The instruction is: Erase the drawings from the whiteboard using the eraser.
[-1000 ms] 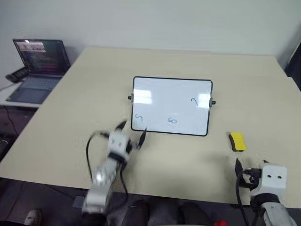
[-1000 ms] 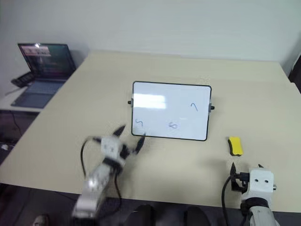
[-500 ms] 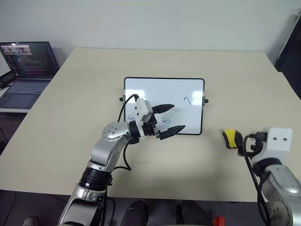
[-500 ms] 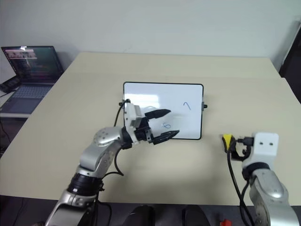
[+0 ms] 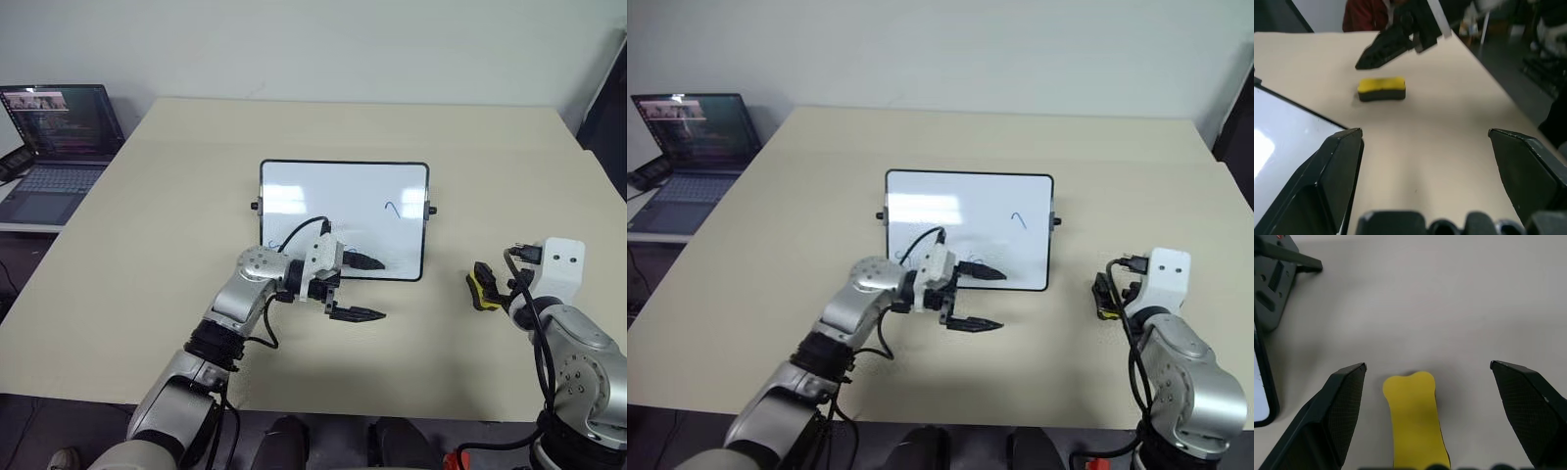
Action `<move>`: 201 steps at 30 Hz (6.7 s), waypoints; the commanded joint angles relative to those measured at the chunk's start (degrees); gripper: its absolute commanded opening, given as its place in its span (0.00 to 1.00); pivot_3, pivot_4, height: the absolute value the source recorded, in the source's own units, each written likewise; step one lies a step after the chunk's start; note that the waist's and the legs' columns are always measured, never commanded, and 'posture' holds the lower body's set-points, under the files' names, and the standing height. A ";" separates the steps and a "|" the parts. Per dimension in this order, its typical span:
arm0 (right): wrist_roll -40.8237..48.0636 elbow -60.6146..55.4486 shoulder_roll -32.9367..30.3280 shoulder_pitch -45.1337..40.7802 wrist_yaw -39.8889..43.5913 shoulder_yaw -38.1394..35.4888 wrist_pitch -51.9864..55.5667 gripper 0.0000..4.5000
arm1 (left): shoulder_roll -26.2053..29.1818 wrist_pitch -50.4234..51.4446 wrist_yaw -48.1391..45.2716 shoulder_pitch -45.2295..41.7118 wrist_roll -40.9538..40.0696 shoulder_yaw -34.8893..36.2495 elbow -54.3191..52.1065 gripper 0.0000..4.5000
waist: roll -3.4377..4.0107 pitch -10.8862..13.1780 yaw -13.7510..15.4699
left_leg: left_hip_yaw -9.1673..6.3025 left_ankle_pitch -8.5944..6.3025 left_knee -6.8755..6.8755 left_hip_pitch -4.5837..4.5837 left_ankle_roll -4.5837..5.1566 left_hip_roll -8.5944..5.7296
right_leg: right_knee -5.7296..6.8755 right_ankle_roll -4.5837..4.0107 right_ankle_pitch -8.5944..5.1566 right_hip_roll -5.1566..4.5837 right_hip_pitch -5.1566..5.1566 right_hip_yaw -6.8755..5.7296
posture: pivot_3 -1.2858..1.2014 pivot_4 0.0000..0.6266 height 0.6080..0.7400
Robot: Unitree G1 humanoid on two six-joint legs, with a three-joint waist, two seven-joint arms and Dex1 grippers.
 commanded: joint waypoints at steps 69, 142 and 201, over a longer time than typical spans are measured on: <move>-7.41 8.46 -8.08 0.13 1.01 16.45 -29.77 0.22 | -8.88 -5.51 42.38 8.98 18.81 6.47 -12.24 1.00 | 0.02 -0.03 -0.26 | -0.13 -0.13 0.91 0.13 0.39 -0.10 | 0.98 0.01 0.00 -0.05 0.04 0.07 | 0.52 0.24 1.00; -18.17 28.50 -5.19 -10.50 12.10 35.15 -36.55 0.22 | -7.94 -9.62 46.74 4.68 19.02 6.98 -2.59 1.00 | -0.10 -0.12 -0.41 | -0.13 -0.10 0.94 0.50 0.41 -0.06 | 1.04 0.02 0.05 -0.13 0.30 0.06 | 0.52 0.24 1.00; -21.68 31.38 -3.25 -19.97 15.66 40.91 -49.37 0.22 | -7.59 1.63 50.45 36.59 13.36 10.92 -27.15 1.00 | -0.10 -0.04 0.04 | -0.10 -0.08 0.79 0.33 0.47 -0.03 | 0.79 0.04 0.16 -0.17 0.15 0.09 | 0.52 0.24 1.00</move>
